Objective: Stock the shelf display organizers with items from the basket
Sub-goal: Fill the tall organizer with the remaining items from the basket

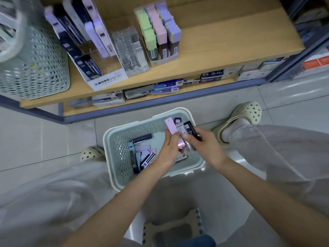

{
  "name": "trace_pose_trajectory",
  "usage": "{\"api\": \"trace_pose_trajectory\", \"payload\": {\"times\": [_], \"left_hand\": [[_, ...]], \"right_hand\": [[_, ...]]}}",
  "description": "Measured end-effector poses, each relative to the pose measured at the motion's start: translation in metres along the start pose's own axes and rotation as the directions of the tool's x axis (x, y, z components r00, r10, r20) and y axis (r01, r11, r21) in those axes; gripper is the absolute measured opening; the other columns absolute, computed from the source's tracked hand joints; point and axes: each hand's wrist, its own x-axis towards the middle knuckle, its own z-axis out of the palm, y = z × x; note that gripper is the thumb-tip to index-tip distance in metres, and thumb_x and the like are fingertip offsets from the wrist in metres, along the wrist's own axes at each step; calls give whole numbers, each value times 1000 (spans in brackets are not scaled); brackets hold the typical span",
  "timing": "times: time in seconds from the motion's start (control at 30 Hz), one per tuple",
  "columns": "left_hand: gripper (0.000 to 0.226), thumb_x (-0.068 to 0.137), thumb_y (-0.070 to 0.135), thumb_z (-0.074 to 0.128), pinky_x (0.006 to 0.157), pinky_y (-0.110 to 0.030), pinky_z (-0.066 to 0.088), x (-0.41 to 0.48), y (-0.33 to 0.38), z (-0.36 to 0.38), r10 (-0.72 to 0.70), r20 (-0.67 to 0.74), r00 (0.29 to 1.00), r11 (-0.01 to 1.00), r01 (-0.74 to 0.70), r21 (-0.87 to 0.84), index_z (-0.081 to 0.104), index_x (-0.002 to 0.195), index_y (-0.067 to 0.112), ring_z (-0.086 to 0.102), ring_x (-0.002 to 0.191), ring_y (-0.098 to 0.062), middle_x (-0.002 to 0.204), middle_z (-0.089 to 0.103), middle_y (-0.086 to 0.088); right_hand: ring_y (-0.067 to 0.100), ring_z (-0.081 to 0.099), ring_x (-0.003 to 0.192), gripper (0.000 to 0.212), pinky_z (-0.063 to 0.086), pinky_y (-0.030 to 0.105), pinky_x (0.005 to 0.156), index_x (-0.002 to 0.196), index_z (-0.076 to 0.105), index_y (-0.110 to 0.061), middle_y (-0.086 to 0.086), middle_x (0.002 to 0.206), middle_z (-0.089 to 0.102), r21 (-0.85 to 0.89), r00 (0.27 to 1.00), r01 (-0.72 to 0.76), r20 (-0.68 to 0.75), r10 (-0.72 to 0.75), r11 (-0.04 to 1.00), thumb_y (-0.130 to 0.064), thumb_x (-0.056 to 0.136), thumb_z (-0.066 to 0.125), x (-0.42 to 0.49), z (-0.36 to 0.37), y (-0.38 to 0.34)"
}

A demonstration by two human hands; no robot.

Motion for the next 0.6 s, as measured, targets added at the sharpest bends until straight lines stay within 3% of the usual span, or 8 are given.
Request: {"api": "trace_pose_trajectory", "payload": {"times": [0.1, 0.17, 0.27, 0.33, 0.4, 0.47, 0.53, 0.6], "left_hand": [[21, 104, 28, 22, 53, -17, 38, -14, 8, 3, 50, -29, 998, 998, -51, -39, 36, 97, 15, 43, 55, -10, 62, 49, -1], [25, 102, 35, 23, 56, -19, 39, -22, 13, 1, 64, -28, 998, 997, -66, -46, 38, 99, 16, 47, 52, -6, 59, 54, 4], [14, 100, 34, 34, 67, -31, 43, -28, 20, -5, 55, -51, 997, 990, -61, -130, 43, 103, 23, 56, 66, -12, 75, 60, -2], [24, 98, 38, 41, 69, -35, 43, -32, 24, -14, 55, -67, 996, 981, -66, -184, 51, 108, 19, 55, 79, -23, 89, 61, -12], [36, 96, 41, 44, 74, -32, 46, -37, 27, -24, 38, -95, 995, 977, -57, -208, 55, 115, 13, 60, 87, -22, 102, 66, -13], [39, 96, 40, 42, 77, -24, 47, -42, 29, -32, 27, -142, 990, 975, -57, -214, 53, 122, 12, 63, 91, -15, 109, 67, -7], [36, 97, 39, 42, 78, -24, 47, -48, 34, -37, 66, -194, 979, 980, -101, -174, 54, 120, 14, 61, 89, -13, 106, 66, -4], [30, 98, 37, 42, 79, -27, 49, -52, 42, -40, 125, -247, 961, 977, -163, -139, 56, 111, 14, 61, 85, -14, 96, 66, -5]], "right_hand": [[7, 55, 65, 9, 47, 26, 69, 88, 63, -21, -4, 71, 56, -198, 997, 81, 5, -82, 977, -18, 93, 56, -2, 3, -10], [17, 52, 75, 13, 43, 29, 76, 94, 62, -29, 2, 84, 49, -353, 992, 120, 66, -103, 928, -24, 96, 50, -4, 7, -18], [23, 55, 85, 33, 46, 30, 86, 131, 51, -22, 3, 101, 42, -385, 987, 122, 143, -71, 915, -25, 100, 40, -9, 17, -32], [22, 54, 93, 39, 49, 31, 88, 139, 42, -22, 4, 105, 40, -362, 980, 141, 185, -77, 921, -24, 101, 37, -12, 21, -42], [21, 54, 90, 36, 54, 27, 74, 135, 47, -23, 7, 104, 43, -331, 969, 159, 234, -82, 930, -25, 101, 37, -15, 22, -53], [24, 58, 86, 32, 57, 31, 66, 128, 55, -21, 8, 100, 46, -314, 963, 185, 247, -108, 931, -26, 100, 39, -17, 24, -63], [24, 60, 79, 26, 58, 37, 67, 115, 62, -19, 6, 91, 54, -298, 966, 222, 197, -168, 928, -26, 99, 43, -19, 29, -72], [18, 59, 67, 20, 57, 33, 67, 90, 63, -21, 2, 75, 58, -253, 970, 230, 141, -200, 940, -25, 98, 45, -20, 35, -81]]}}
